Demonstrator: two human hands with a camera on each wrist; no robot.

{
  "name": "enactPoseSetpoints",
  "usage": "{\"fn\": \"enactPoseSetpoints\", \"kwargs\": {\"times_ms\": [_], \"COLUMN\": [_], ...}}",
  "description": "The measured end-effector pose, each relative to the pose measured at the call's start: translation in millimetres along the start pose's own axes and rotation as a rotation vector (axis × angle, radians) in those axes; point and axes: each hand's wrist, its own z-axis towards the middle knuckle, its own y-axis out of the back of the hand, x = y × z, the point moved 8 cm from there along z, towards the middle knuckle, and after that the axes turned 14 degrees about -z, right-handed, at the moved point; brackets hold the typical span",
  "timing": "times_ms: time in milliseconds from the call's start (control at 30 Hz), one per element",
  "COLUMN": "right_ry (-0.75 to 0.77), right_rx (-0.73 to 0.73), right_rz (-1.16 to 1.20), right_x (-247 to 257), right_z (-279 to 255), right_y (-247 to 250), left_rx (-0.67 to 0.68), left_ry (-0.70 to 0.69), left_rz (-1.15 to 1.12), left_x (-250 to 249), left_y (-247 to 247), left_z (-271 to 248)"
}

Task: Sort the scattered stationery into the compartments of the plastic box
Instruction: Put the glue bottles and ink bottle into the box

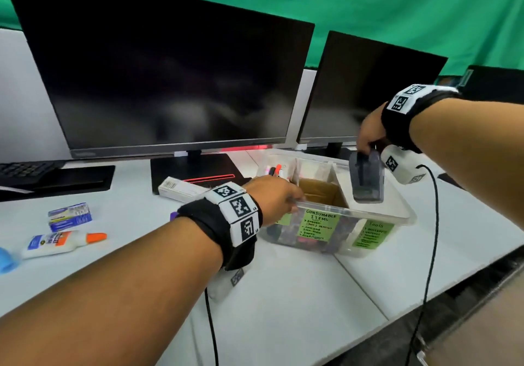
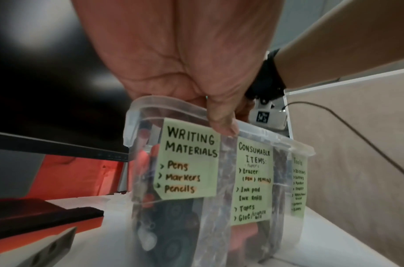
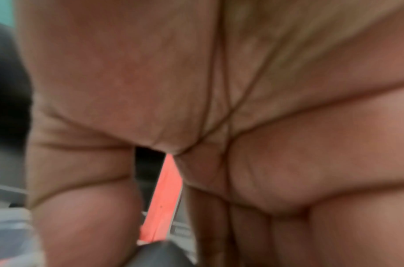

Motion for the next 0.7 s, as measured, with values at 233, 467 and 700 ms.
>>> {"fn": "enactPoseSetpoints", "kwargs": {"times_ms": [233, 467, 700], "right_ry": [-0.103, -0.023, -0.035], "right_rx": [0.374, 0.359, 0.223], "right_rz": [0.094, -0.168, -0.340], "right_x": [8.5, 27.8, 26.8], "right_z": [32.8, 44.6, 57.7], "right_y": [-71.5, -95.3, -94.3], "left_rx": [0.046, 0.055, 0.047], "left_ry": [-0.002, 0.012, 0.041], "left_rz": [-0.052, -0.063, -0.087], "left_x": [1.6, 1.9, 5.6], "left_y": [3.0, 2.7, 2.6], "left_z": [5.1, 6.7, 10.0]}}
